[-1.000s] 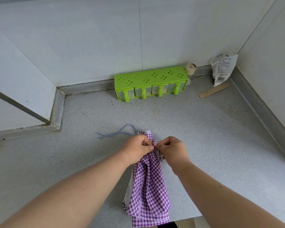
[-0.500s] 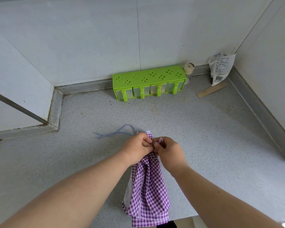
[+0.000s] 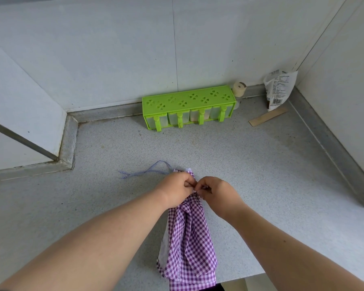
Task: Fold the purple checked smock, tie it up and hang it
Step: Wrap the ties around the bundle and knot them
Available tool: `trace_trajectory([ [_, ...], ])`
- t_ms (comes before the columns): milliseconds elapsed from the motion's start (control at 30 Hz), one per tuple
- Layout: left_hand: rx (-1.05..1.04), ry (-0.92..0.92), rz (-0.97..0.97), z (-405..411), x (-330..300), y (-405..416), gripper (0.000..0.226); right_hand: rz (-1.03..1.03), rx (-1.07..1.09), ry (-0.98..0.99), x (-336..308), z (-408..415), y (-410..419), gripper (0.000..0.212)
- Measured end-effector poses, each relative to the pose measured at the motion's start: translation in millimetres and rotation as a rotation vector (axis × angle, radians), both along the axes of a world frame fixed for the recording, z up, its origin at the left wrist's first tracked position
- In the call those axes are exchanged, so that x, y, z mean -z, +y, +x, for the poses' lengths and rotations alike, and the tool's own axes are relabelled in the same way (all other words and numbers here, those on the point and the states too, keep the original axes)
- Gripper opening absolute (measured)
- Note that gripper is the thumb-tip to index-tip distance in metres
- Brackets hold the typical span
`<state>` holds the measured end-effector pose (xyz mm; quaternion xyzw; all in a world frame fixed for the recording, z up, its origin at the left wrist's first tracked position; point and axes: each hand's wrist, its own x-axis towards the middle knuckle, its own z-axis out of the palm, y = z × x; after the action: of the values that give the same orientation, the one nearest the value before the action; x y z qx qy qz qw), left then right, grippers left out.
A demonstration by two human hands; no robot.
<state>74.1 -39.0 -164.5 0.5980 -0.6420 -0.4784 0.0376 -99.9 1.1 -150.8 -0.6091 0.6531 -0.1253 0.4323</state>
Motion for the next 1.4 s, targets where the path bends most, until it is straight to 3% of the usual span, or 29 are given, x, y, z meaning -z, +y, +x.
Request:
trace_trajectory([
  [233, 0.056, -0.048, -0.031, 0, 1, 0, 0.018, -0.056, -0.195, 0.138, 0, -3, -6, 0.009],
  [500, 0.167, -0.189, -0.212, -7, -5, 8, 0.023, -0.028, 0.048, 0.27, 10, 13, -10, 0.01],
  [800, 0.225, -0.173, -0.057, 0, -5, -5, 0.028, -0.258, 0.057, 0.152, 27, 8, 6, 0.01],
  [1000, 0.205, -0.188, -0.122, 0, -5, -4, 0.015, -0.308, 0.002, 0.097, 35, 0, 6, 0.005],
  [1400, 0.122, -0.244, -0.154, 12, -6, 2, 0.01, -0.025, -0.011, 0.117, 16, -10, 14, 0.025],
])
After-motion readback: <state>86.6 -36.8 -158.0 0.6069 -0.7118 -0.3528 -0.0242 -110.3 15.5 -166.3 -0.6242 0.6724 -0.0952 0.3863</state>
